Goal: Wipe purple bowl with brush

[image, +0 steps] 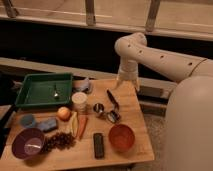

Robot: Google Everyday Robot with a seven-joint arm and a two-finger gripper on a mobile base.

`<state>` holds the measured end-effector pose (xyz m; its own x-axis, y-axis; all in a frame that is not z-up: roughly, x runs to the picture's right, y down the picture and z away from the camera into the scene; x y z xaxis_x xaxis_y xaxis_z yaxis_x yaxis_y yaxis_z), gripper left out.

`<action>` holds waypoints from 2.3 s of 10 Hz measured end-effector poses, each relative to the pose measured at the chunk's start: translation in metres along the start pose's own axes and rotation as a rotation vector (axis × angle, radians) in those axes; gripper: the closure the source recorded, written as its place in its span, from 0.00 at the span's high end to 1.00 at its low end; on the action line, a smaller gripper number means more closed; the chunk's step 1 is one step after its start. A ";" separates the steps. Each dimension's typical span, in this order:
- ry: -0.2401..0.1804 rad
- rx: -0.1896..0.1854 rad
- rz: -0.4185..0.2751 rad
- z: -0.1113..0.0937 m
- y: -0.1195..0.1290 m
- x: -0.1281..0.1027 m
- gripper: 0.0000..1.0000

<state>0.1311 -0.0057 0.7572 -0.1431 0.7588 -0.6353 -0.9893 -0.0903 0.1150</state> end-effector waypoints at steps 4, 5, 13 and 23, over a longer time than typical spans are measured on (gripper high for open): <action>0.000 0.000 0.000 0.000 0.000 0.000 0.72; 0.000 0.000 0.000 0.000 0.000 0.000 0.72; -0.031 -0.011 -0.013 -0.001 0.007 -0.005 0.72; -0.012 -0.025 -0.107 0.034 0.042 -0.020 0.72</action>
<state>0.0931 -0.0025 0.8003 -0.0369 0.7728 -0.6335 -0.9993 -0.0244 0.0284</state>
